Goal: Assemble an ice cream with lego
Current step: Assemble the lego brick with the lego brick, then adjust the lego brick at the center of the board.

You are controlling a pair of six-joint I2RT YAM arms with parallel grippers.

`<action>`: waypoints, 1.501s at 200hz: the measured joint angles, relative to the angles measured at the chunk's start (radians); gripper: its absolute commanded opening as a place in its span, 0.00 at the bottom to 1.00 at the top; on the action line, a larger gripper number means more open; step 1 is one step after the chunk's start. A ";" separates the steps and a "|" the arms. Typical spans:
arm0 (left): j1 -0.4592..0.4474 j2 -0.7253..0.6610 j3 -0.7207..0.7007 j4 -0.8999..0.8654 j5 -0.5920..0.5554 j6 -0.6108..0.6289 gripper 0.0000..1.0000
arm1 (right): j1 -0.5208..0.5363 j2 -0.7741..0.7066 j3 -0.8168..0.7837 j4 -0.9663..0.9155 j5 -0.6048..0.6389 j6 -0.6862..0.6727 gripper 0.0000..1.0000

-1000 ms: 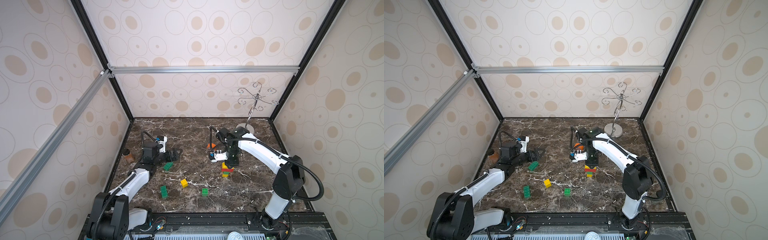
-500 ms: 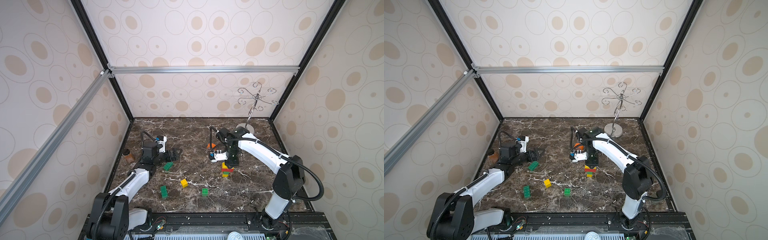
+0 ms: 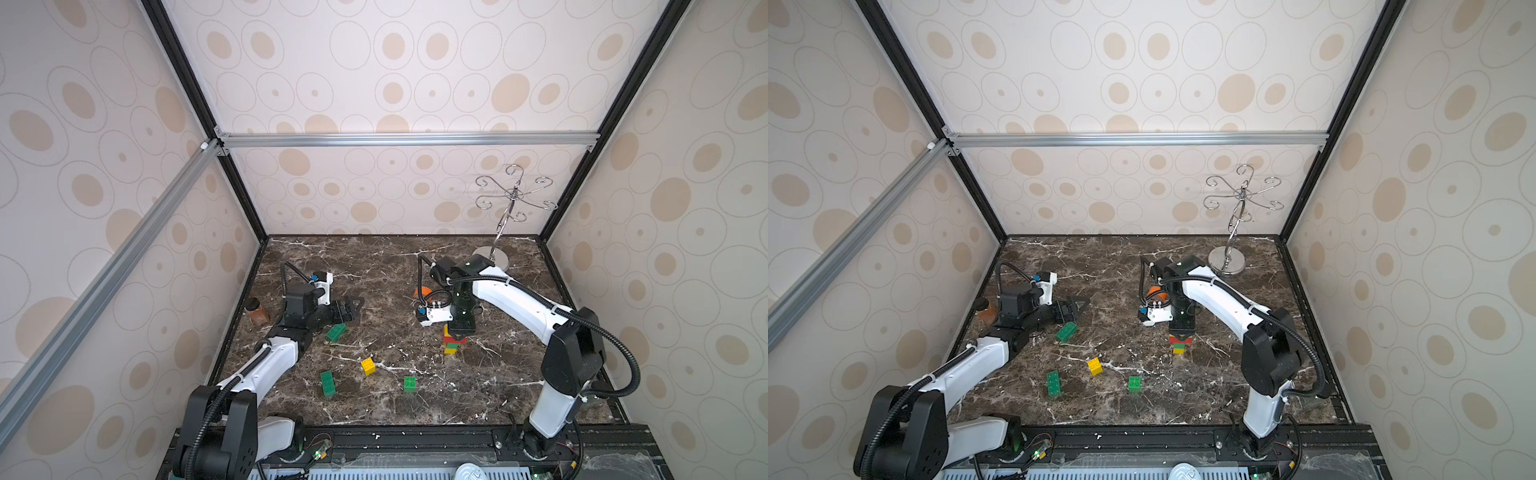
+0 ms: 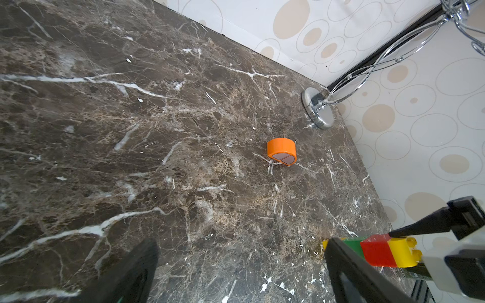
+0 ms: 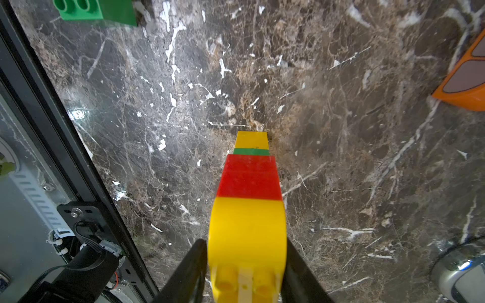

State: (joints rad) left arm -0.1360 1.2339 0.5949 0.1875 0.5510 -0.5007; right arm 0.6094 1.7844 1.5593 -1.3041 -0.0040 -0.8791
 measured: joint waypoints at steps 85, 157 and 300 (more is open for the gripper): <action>0.002 -0.010 0.000 0.000 0.000 0.000 1.00 | -0.002 -0.038 0.000 0.003 -0.029 0.036 0.76; 0.002 -0.023 0.000 0.000 0.001 0.000 1.00 | 0.000 -0.339 -0.040 0.077 -0.057 0.225 0.98; 0.003 -0.036 -0.003 0.021 0.017 -0.026 1.00 | 0.163 -0.714 -0.492 0.468 0.198 1.026 0.98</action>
State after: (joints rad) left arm -0.1326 1.1980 0.5919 0.2081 0.5678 -0.5262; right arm 0.7727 1.0702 1.0668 -0.8364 0.1944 0.1471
